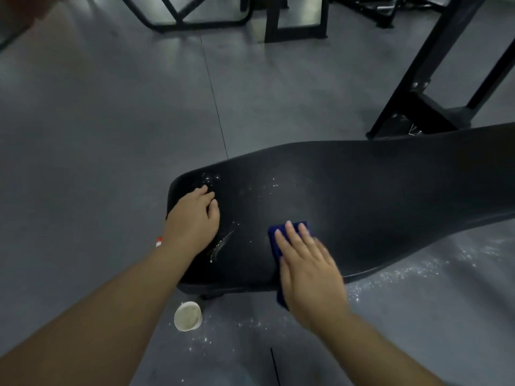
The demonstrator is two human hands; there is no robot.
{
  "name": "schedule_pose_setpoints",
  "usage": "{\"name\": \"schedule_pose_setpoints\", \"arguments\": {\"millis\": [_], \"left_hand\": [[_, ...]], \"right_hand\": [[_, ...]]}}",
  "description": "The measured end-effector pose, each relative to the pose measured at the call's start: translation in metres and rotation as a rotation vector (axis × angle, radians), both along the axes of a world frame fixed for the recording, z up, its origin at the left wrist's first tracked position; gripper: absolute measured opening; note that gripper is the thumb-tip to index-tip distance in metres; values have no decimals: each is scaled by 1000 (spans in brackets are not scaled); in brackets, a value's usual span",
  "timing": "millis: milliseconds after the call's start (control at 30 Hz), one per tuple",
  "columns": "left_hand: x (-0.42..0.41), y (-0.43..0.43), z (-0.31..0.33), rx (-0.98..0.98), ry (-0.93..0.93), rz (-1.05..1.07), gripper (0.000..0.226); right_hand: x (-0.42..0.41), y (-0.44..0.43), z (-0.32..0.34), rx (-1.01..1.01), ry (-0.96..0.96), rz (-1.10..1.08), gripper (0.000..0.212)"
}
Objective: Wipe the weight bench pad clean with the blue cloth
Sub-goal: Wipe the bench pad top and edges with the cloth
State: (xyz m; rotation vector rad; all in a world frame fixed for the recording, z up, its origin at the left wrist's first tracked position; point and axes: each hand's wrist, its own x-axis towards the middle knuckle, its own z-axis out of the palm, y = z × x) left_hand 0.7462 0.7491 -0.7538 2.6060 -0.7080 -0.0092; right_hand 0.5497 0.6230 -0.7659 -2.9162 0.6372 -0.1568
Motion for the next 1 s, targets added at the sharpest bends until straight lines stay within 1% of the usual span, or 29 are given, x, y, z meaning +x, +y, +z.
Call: {"name": "schedule_pose_setpoints", "arguments": {"millis": [33,100,167,200,267,300,367,467,500,533,600,667,733,800,833,867,900,1000], "left_hand": [[2,0,0,30,-12,-7,42],[3,-2,0,84,-52,-13,44],[1,-6,0,125,-88,-7,45],[0,-8,0,135,-92,-2,46],[1,-11,1,149,-84,12,46],[1,-12,3,164,-82,14,47],[3,-14,7,224,-96,-7,47],[7,-17,14,306,-134,-50,47],[8,-16,16,300,-123,-48,48],[9,-15,16,285,-114,-38,49],[10,-13,15,256,-131,-15,50],[11,-14,13,226,-139,-7,49],[11,-14,10,192,-144,7,50],[10,-15,8,150,-151,23,50],[10,-15,7,129,-142,35,49],[11,-15,7,117,-135,54,50],[12,-16,7,113,-137,81,53],[15,-18,14,114,-113,129,57]], "right_hand": [[-4,-19,2,-7,23,-60,56],[-10,-58,8,31,44,-316,54],[-8,-79,14,70,27,-559,49],[-1,-79,15,78,-2,-622,49],[22,-63,14,88,-59,-664,50],[35,-47,11,103,-93,-646,53],[57,-8,12,177,-148,-507,58],[68,32,20,320,-171,-144,66],[64,32,19,311,-167,-56,65],[59,23,18,264,-155,-12,62],[51,-16,13,140,-114,-65,55],[47,-66,8,84,-89,-236,50],[54,-102,11,102,-44,-453,51],[76,-107,9,132,-49,-632,53],[91,-97,7,140,-65,-672,55],[105,-80,6,152,-82,-646,57],[116,-58,5,167,-95,-551,58],[125,2,10,219,-62,-88,61]]}}
